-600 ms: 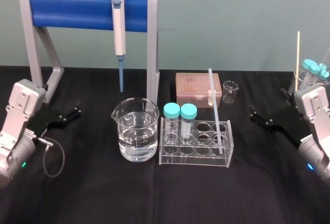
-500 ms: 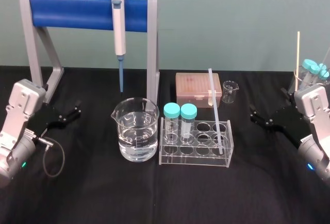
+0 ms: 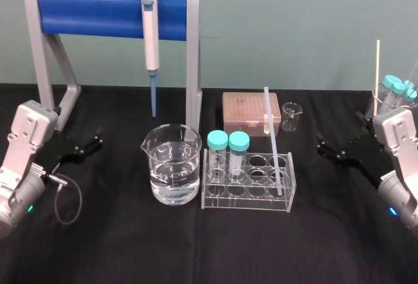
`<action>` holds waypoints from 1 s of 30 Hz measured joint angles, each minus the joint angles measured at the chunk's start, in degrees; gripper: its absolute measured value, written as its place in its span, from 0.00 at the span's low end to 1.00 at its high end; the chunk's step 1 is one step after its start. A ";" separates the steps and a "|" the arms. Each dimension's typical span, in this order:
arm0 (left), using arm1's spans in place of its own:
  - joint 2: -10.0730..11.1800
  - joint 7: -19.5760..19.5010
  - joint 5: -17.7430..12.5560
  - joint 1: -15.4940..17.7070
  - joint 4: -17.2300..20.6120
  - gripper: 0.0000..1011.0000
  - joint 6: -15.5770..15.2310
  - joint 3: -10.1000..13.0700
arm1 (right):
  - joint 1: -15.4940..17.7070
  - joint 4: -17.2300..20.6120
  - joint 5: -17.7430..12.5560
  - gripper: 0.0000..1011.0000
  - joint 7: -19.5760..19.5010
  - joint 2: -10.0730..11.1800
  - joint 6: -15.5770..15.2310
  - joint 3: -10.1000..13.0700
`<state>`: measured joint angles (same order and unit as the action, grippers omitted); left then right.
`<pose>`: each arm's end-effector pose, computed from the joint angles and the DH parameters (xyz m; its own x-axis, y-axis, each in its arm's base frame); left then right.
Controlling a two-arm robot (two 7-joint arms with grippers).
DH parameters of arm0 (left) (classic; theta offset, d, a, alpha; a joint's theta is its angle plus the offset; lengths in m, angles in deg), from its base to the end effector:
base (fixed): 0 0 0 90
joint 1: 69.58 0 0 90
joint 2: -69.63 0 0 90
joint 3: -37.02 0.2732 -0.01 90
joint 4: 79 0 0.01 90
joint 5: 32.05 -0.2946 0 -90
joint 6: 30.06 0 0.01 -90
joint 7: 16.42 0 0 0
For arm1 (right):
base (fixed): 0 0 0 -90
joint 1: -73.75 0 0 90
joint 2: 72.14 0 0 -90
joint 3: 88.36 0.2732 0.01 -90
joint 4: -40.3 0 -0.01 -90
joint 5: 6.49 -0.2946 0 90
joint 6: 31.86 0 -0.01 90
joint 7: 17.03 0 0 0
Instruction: Pick up the stirring rod with one hand, then place it down.
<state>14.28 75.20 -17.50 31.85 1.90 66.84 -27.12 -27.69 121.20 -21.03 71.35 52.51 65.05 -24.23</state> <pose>0.3419 0.0769 -0.2860 0.2922 0.8803 0.3738 -0.9553 0.2872 0.0704 0.3419 -0.0769 -0.2860 0.2923 -0.8802 0.3740 0.9552 0.2874 -0.0702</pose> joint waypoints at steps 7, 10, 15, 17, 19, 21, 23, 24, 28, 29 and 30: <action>0.00 0.00 0.00 0.00 0.00 0.99 0.00 0.00 | 0.00 0.00 0.00 0.99 0.00 0.00 0.00 0.00; 0.00 0.00 0.00 0.00 0.00 0.99 0.00 0.00 | 0.00 0.00 0.00 0.99 0.00 0.00 0.00 0.00; 0.00 0.00 0.00 0.00 0.00 0.99 0.00 0.00 | 0.00 0.00 0.00 0.99 0.00 0.00 0.00 0.00; 0.00 0.00 0.00 0.00 0.00 0.99 0.00 0.00 | 0.00 0.00 0.00 0.99 0.00 0.00 0.00 0.00; 0.00 0.00 0.00 0.00 0.00 0.99 0.00 0.00 | 0.00 0.00 0.00 0.99 0.00 0.00 0.00 0.00; 0.00 0.00 0.00 0.00 0.00 0.99 0.00 0.00 | 0.00 0.00 0.00 0.99 0.00 0.00 0.00 0.00; 0.00 0.00 0.00 0.00 0.00 0.99 0.00 0.00 | 0.00 0.00 0.00 0.99 0.00 0.00 0.00 0.00; 0.00 0.00 0.00 0.00 0.00 0.99 0.00 0.00 | 0.00 0.00 0.00 0.99 0.00 0.00 0.00 0.00; 0.00 0.00 0.00 0.00 0.00 0.99 0.00 0.00 | 0.00 0.00 0.00 0.99 0.00 0.00 0.00 0.00; 0.00 0.00 0.00 0.00 0.00 0.99 0.00 0.00 | 0.00 0.00 0.00 0.99 0.00 0.00 0.00 0.00; 0.00 0.00 0.00 0.00 0.00 0.99 0.00 0.00 | 0.00 0.00 0.00 0.99 0.00 0.00 0.00 0.00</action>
<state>14.28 75.20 -17.50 31.85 1.90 66.84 -27.12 -27.69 121.20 -21.03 71.35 52.50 65.05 -24.22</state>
